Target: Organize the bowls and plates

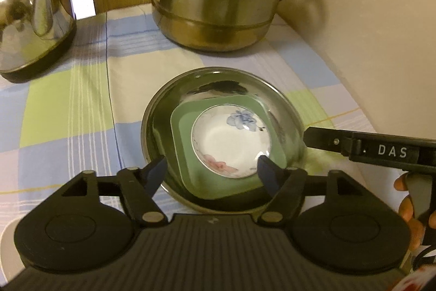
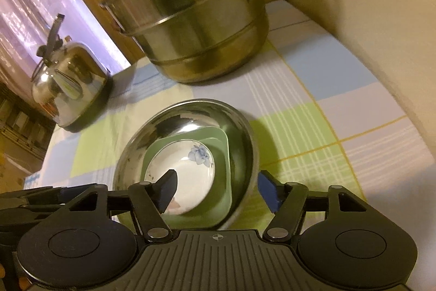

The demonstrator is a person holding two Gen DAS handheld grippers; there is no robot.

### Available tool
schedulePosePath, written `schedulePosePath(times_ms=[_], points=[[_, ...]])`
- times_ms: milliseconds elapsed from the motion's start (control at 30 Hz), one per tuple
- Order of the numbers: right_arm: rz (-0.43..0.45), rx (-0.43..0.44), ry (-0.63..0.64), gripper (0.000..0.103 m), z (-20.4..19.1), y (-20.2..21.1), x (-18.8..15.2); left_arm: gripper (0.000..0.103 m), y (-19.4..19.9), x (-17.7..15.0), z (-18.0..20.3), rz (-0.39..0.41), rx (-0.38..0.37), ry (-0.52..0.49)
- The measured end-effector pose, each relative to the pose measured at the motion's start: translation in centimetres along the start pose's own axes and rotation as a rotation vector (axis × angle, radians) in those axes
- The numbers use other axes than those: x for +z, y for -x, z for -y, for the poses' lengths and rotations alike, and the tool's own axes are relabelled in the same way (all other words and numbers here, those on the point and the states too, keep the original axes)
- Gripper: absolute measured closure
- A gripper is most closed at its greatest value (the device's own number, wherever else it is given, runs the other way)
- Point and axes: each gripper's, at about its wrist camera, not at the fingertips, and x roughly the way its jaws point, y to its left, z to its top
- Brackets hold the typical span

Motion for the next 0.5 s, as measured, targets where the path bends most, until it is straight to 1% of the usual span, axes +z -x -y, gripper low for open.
schedulePosePath(times_ms=[267,500], points=[[0.045,0.009,0.047,0.033,-0.1,5.0,-2.1,0.017,4.9,-2.7,2.7,0.071,0.032,-0.014],[0.063,0.006,0.109,0.031,-0.2,9.3,-4.9,0.013,9.0,-5.6,4.7,0.112,0.05,0.008]])
